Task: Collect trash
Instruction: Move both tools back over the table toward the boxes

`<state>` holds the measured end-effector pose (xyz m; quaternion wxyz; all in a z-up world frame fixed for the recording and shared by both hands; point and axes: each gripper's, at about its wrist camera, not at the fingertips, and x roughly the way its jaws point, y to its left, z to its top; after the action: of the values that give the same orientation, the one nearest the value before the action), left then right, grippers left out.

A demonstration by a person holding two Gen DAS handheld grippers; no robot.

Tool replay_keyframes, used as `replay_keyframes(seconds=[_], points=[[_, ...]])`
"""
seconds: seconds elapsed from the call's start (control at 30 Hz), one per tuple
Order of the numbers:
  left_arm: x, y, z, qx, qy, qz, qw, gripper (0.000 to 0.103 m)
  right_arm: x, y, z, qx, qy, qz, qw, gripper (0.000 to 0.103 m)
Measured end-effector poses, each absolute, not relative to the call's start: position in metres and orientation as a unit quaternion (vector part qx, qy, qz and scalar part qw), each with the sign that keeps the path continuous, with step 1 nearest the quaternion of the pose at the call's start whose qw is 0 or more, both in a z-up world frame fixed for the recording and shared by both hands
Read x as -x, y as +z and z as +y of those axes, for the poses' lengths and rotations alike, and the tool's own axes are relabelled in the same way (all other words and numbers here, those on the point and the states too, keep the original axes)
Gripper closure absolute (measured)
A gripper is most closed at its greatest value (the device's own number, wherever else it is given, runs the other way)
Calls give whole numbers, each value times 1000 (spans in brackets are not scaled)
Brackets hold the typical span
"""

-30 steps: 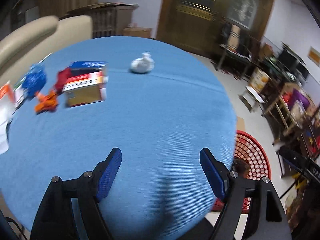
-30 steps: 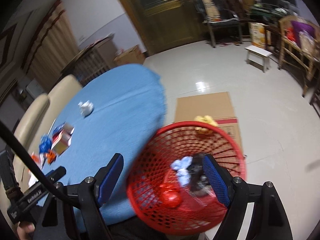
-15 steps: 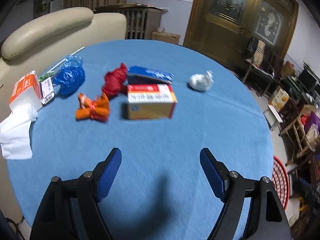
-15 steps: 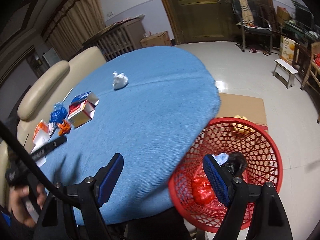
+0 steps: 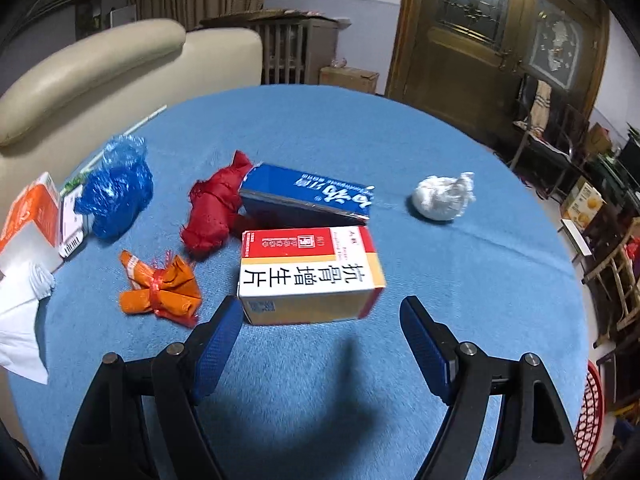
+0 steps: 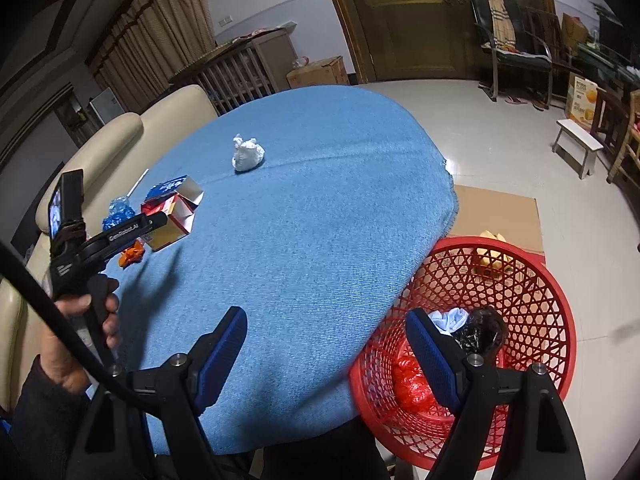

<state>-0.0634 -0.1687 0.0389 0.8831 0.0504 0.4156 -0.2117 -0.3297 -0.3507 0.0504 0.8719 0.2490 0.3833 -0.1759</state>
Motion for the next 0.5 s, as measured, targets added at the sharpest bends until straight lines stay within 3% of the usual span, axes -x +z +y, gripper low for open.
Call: replay_keyframes(seconds=[0.5], points=[[38, 18, -177, -50, -197, 430, 880, 22, 311, 39, -357, -258, -167, 395, 866, 19]])
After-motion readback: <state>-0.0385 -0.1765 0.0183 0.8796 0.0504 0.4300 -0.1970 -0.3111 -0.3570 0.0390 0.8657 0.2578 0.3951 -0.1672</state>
